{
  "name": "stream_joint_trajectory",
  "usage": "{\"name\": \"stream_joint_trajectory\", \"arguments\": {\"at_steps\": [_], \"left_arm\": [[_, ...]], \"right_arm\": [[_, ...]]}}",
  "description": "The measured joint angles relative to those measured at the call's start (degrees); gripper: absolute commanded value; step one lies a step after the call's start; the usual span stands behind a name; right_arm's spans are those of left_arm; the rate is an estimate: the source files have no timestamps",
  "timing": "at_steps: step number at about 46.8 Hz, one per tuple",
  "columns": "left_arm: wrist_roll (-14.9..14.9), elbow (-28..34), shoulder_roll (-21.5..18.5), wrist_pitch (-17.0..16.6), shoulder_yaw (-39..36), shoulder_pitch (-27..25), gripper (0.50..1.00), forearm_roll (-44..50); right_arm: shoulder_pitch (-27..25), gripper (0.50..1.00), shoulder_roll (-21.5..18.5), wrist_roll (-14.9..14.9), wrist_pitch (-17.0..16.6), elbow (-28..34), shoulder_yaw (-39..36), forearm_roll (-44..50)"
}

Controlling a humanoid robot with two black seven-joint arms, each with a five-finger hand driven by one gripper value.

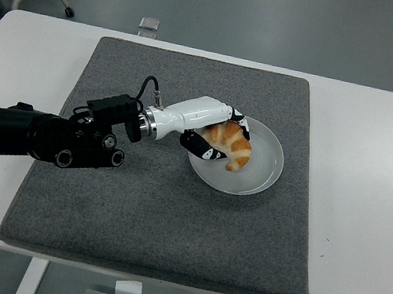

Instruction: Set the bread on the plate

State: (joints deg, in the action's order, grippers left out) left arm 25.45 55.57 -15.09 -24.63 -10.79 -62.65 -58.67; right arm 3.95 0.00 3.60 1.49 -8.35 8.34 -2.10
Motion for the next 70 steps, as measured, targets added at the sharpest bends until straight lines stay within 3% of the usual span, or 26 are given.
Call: {"name": "stream_joint_trajectory", "arguments": {"at_steps": [42,48,54,65,70], "left_arm": [[0.00,-5.03,3.84,-0.17,0.53,1.96,0.500,1.41],[-0.02,-5.30,3.84,-0.81,2.12,2.07,0.615,1.45],[-0.02,-5.31,3.93,-1.12,2.77,2.97,0.653,1.46],[-0.02,-5.31,3.93,-1.19,3.14,3.23,0.666,1.46],[-0.02,-5.31,3.93,-1.17,3.14,3.23,0.724,1.47]], "right_arm": [[-0.06,0.930,0.00,0.01,0.00,0.00,0.01,-0.01],[-0.03,0.930,0.00,0.01,0.00,0.00,0.01,-0.01],[-0.08,0.930,0.00,0.01,0.00,0.00,0.01,-0.01],[-0.08,0.930,0.00,0.01,0.00,-0.01,0.04,-0.01],[-0.08,0.930,0.00,0.01,0.00,0.00,0.04,-0.01]]}}
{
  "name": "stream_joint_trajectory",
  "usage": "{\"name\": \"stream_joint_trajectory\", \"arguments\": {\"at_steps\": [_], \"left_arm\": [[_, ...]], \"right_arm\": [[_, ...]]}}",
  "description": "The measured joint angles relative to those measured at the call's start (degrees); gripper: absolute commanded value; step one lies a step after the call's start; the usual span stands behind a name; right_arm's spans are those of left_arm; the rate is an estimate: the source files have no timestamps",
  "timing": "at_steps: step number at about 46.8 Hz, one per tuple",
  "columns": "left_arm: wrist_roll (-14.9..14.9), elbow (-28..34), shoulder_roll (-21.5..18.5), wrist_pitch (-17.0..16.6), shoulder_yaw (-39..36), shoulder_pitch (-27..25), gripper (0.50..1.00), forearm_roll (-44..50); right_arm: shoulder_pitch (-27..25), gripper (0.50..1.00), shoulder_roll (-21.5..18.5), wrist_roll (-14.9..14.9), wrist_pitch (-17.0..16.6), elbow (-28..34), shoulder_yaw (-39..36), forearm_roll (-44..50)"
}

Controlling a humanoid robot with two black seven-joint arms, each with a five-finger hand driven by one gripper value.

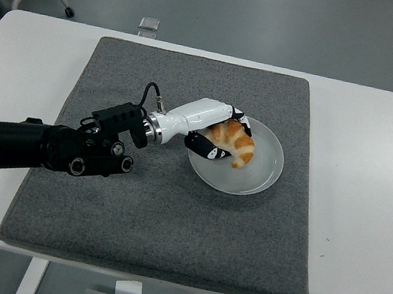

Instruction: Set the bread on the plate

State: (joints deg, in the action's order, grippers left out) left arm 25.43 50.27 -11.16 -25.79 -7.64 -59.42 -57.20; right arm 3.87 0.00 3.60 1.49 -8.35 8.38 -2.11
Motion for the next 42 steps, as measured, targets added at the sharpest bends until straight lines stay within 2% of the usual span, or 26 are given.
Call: {"name": "stream_joint_trajectory", "arguments": {"at_steps": [6,9,18,27,42], "left_arm": [[-0.03,0.00,0.00,0.00,0.16,0.00,0.778,0.39],[-0.03,0.06,0.00,0.00,0.16,0.00,0.823,0.83],[-0.04,0.09,0.00,-0.01,0.26,0.00,0.851,2.57],[-0.04,0.28,0.00,-0.01,0.26,0.07,0.975,4.34],[-0.03,0.50,0.84,0.05,0.26,0.16,0.988,7.54]], "right_arm": [[0.00,0.930,0.00,0.00,0.00,0.00,-0.02,0.00],[0.00,0.930,0.00,0.00,0.00,0.00,0.00,0.00],[0.00,0.930,0.00,0.00,0.00,-0.01,0.02,0.00],[0.00,0.930,0.00,0.00,0.00,0.00,0.00,0.00],[0.01,0.930,0.00,0.00,0.00,-0.03,-0.03,0.00]]}}
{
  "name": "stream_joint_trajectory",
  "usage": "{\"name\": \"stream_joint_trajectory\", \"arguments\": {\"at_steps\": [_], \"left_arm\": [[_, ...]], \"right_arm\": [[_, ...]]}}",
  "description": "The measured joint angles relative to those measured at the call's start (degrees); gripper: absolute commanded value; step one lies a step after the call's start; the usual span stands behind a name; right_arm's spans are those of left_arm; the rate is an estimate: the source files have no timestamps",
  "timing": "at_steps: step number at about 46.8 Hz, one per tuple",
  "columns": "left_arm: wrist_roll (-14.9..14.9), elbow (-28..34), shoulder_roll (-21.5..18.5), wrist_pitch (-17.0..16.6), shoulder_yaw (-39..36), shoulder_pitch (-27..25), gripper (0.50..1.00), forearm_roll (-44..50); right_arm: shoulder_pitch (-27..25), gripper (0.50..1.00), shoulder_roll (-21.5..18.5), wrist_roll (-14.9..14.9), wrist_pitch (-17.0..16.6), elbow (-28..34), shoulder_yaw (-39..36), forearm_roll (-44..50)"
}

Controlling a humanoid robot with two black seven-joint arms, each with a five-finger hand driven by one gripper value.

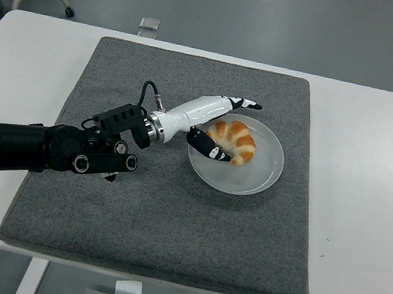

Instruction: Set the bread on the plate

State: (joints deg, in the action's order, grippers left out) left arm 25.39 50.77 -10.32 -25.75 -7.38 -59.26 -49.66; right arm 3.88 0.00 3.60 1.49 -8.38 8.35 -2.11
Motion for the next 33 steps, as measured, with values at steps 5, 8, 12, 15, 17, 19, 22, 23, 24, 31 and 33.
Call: {"name": "stream_joint_trajectory", "arguments": {"at_steps": [5,8,12,15,17,19,22,23,24,31,33], "left_arm": [[0.00,-0.03,0.13,0.00,0.52,0.00,0.988,0.80],[-0.01,-0.02,0.11,0.22,2.38,-0.01,0.988,2.07],[-0.19,-0.28,-0.02,1.14,6.23,-0.03,0.990,4.94],[-0.31,-0.40,-0.36,1.95,9.54,-0.33,0.990,8.38],[-0.41,-0.42,-0.60,2.93,11.90,-0.55,0.990,11.20],[-0.48,-0.42,-0.78,4.16,14.15,-0.58,0.990,14.26],[-0.56,-0.42,-1.46,6.29,16.80,-0.64,0.990,18.47],[-0.58,-0.42,-1.92,7.25,17.70,-0.68,0.990,20.06],[-0.60,-0.42,-2.34,8.14,18.33,-0.70,0.990,21.29],[-0.75,-0.43,-5.61,16.60,22.31,-0.76,0.990,28.39],[-0.78,-0.47,-6.59,19.17,23.70,-0.76,0.990,30.12]], "right_arm": [[-0.01,0.930,0.00,0.00,0.00,0.02,0.00,0.00],[0.01,0.930,0.00,0.00,0.00,0.03,0.00,0.00],[-0.01,0.930,0.00,0.01,0.00,0.03,0.00,0.00],[-0.01,0.930,0.00,0.00,0.00,0.04,0.00,0.00],[0.00,0.930,0.00,0.02,0.00,0.04,0.00,0.00],[0.03,0.930,0.00,0.01,0.00,0.04,0.00,0.00],[0.03,0.930,0.00,0.00,0.00,0.00,0.00,0.00],[0.03,0.930,0.00,0.00,0.00,-0.01,0.00,0.00],[0.03,0.930,0.00,0.00,0.00,-0.02,0.00,0.00],[0.00,0.930,0.00,0.00,0.00,0.01,0.06,0.00],[-0.02,0.930,0.00,0.01,0.00,0.02,0.06,0.00]]}}
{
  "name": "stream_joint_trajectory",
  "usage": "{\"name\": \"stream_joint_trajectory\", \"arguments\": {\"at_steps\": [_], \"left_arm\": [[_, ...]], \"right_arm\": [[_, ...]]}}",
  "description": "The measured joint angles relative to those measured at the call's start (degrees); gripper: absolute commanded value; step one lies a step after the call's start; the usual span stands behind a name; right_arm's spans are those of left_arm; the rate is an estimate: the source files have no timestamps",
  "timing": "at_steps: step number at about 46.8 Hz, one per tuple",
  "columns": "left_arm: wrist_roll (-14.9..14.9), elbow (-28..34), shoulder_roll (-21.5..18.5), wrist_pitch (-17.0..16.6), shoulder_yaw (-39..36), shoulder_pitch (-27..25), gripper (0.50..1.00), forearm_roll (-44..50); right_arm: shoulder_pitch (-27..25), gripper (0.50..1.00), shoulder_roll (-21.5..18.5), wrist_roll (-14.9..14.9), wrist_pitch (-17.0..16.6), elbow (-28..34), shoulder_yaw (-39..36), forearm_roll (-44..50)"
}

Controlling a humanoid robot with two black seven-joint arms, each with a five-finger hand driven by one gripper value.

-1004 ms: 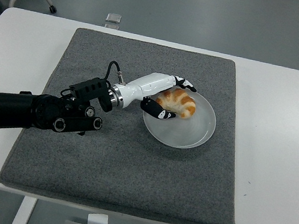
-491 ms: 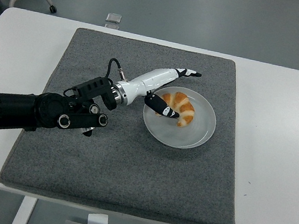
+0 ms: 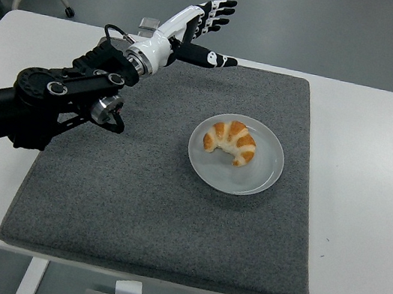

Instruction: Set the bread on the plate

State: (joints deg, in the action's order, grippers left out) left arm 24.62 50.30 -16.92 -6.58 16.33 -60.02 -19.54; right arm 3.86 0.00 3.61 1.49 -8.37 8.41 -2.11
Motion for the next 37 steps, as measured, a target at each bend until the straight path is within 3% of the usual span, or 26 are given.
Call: {"name": "stream_joint_trajectory", "arguments": {"at_steps": [5,17,37], "left_arm": [[-0.12,-0.07,-1.96,4.06,3.52,0.00,0.990,3.88],[-3.64,-2.62,-3.92,5.41,6.21,-0.33,0.990,12.35],[-6.56,-11.17,-5.12,14.66,10.58,0.99,0.990,19.00]], "right_arm": [[0.00,0.930,0.00,-0.01,0.00,-0.02,-0.03,0.00],[0.02,0.930,0.00,-0.01,0.00,0.01,-0.02,0.00],[0.07,0.930,0.00,-0.02,0.00,0.01,-0.04,0.00]]}}
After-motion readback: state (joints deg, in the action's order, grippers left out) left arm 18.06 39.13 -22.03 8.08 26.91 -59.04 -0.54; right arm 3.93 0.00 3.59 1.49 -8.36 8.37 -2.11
